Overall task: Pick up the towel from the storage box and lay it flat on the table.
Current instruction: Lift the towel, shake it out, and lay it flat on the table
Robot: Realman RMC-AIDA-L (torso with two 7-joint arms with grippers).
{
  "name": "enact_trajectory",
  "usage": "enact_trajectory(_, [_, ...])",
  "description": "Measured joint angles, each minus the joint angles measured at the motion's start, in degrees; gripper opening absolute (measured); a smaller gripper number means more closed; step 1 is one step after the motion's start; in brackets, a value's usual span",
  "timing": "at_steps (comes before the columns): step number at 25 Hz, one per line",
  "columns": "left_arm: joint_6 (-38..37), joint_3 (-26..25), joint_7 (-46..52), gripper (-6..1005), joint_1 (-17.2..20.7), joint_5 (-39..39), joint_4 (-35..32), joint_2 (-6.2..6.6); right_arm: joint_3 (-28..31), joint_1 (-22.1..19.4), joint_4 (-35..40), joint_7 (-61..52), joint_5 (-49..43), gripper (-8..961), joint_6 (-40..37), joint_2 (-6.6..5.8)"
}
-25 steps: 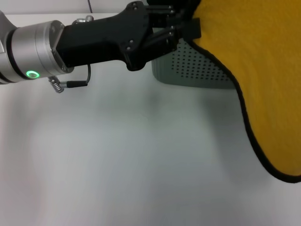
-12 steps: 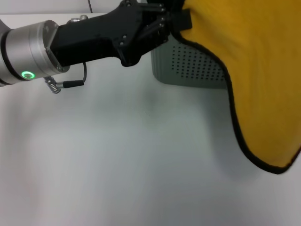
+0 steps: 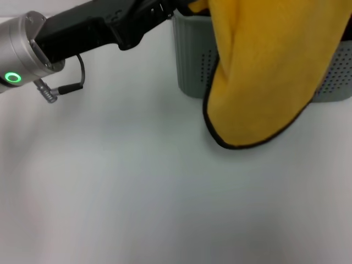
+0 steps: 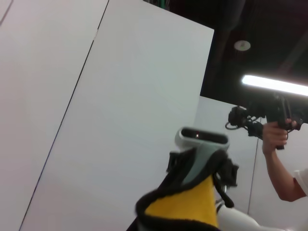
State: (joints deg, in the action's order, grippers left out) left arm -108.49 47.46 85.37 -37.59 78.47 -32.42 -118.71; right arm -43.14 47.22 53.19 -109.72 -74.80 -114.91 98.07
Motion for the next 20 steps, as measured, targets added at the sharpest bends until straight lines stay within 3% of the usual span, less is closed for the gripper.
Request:
enact_trajectory(2, [-0.02,0.01,0.27,18,0.23,-0.09,-1.33,0.23,-0.14,-1.4,0.2,0.17,-0.24,113,0.53,1.13])
enact_trajectory(3, [-0.11,0.0,0.38,18,0.51,-0.27,-2.36,0.28,-0.14,-1.4,0.2,0.17,-0.24,113,0.53,1.13])
enact_trajectory(4, [-0.24,0.01,0.52,18,0.97,-0.49,-3.73,0.31,-0.23,-3.84,0.48,0.75,-0.55,113,0.65,3.54])
enact_trajectory(7, [-0.86,0.02,1.04,17,2.76,-1.86,-8.57,0.36,-0.07,-6.27,0.75,1.59,-0.62,145,0.63,5.36])
enact_trajectory(8, [-1.0,0.0,1.45,17,3.52,-2.64,-10.51,0.45,-0.07,-6.27,0.75,1.59,-0.62,177,0.63,5.36])
enact_trajectory(9, [-1.06,0.01,2.14,16,4.18,-3.41,-12.16,0.54,0.05,-9.24,0.67,2.87,-0.57,209,0.64,6.79])
enact_trajectory(14, [-1.18,0.11,7.76,16,7.33,-9.91,-21.99,1.96,1.62,-13.52,-1.24,3.65,0.2,400,-0.33,8.32])
enact_trajectory(17, [-1.21,0.27,10.54,16,8.1,-12.72,-26.78,2.79,1.73,-15.33,-4.63,4.78,0.3,545,-2.39,8.48])
enact_trajectory(20, [-1.22,0.26,12.19,16,8.07,-13.27,-28.78,3.05,1.67,-16.0,-8.65,6.68,0.06,598,-4.31,8.54])
